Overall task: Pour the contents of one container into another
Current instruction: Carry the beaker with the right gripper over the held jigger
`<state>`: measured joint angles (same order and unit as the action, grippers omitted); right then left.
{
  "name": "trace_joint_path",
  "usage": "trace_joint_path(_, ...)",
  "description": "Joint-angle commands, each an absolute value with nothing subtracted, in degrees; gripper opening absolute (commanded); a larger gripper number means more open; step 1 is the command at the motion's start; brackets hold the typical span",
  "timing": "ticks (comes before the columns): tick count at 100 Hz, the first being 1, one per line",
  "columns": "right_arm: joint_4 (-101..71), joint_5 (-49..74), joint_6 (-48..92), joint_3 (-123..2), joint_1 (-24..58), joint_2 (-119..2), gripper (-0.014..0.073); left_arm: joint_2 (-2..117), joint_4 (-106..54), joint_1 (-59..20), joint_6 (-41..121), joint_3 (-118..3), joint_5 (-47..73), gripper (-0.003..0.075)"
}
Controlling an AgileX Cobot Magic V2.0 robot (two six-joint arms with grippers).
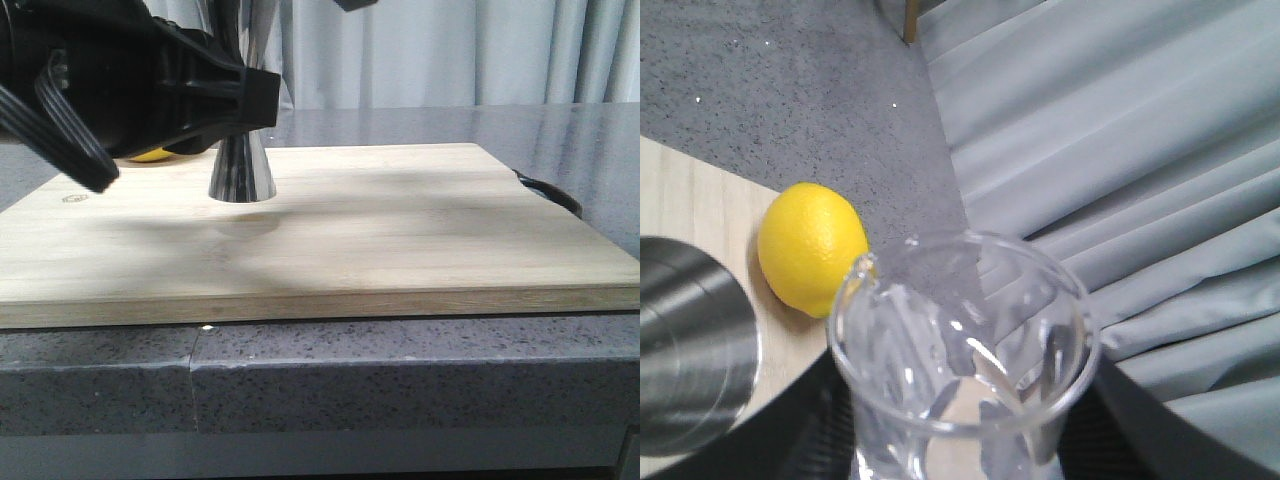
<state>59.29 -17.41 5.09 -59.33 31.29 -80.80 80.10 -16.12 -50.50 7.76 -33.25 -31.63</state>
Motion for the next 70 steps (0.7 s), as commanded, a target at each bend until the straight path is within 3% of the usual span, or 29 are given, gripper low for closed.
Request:
trace_joint_path(1,59.1,-20.3,5.8,-61.5,31.2,-78.4,0.027,78.1,-15.6,-50.9,7.1,-35.2,-36.9,-0.0012)
trace_joint_path(70,67.6,-18.0,5.8,-61.5,31.2,-78.4,0.027,78.1,-15.6,-50.9,7.1,-35.2,-37.3,-0.0012)
